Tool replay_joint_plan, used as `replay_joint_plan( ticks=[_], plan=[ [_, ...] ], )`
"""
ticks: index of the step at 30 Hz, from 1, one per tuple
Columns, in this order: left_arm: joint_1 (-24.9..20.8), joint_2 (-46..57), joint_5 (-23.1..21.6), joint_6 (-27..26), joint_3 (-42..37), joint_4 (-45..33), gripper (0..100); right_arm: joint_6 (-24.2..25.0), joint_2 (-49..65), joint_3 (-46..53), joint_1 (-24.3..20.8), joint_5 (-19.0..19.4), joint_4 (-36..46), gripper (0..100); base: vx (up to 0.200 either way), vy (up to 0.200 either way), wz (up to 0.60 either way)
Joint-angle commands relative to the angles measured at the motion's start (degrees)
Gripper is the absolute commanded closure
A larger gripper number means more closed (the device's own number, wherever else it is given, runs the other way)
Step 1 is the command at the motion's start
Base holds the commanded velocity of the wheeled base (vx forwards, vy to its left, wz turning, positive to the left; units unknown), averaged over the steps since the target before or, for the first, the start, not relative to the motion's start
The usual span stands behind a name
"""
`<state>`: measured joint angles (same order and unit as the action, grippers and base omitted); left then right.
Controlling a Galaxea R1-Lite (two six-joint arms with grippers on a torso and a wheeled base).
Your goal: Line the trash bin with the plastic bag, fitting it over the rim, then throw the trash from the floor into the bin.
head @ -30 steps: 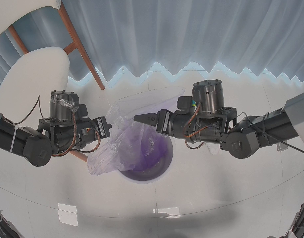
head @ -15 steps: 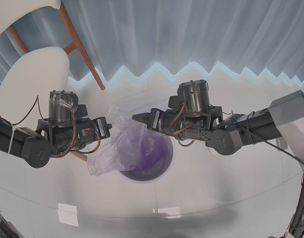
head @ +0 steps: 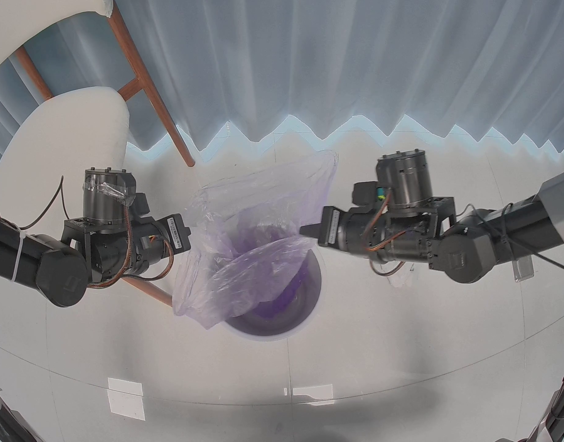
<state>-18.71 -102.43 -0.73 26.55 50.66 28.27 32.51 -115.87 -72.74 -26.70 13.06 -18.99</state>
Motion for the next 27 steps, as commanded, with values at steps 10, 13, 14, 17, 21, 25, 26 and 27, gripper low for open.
replay_joint_plan(
  ticks=[10,13,14,17,21,25,26,27],
  plan=[
    [1.22,6.01,1.61,0.08,-3.47,-8.85,100,-5.44,-3.84,-2.84,13.87,3.73,-1.22,100,0.0,0.0,0.0],
    [1.84,5.31,0.91,0.08,-2.85,-9.02,100,-5.44,-5.94,-5.75,13.78,3.47,-1.13,100,0.0,0.0,0.0],
    [1.93,4.34,1.17,0.26,-2.24,-9.11,100,-5.44,-6.82,-6.8,13.69,3.38,-1.13,100,0.0,0.0,0.0],
    [2.19,1.35,1.52,0.52,-1.09,-9.02,100,-5.53,-9.55,-9.44,13.6,2.68,-1.13,100,0.0,0.0,0.0],
    [3.33,-3.75,1.26,1.75,0.14,-8.49,100,-5.44,-16.05,-16.03,13.69,-0.93,-1.13,100,0.0,0.0,0.0],
    [3.42,-6.56,1.08,3.16,1.89,-8.58,100,-5.35,-18.07,-17.87,13.69,-1.45,-0.61,100,0.0,0.0,0.0],
    [3.6,-7.0,1.17,3.16,1.89,-8.67,100,-5.35,-18.07,-17.61,13.69,-1.45,-0.52,100,0.0,0.0,0.0],
    [3.77,-7.35,1.17,3.16,1.81,-8.67,100,-5.35,-18.07,-17.35,13.69,-1.45,-0.52,100,0.0,0.0,0.0]
  ],
)
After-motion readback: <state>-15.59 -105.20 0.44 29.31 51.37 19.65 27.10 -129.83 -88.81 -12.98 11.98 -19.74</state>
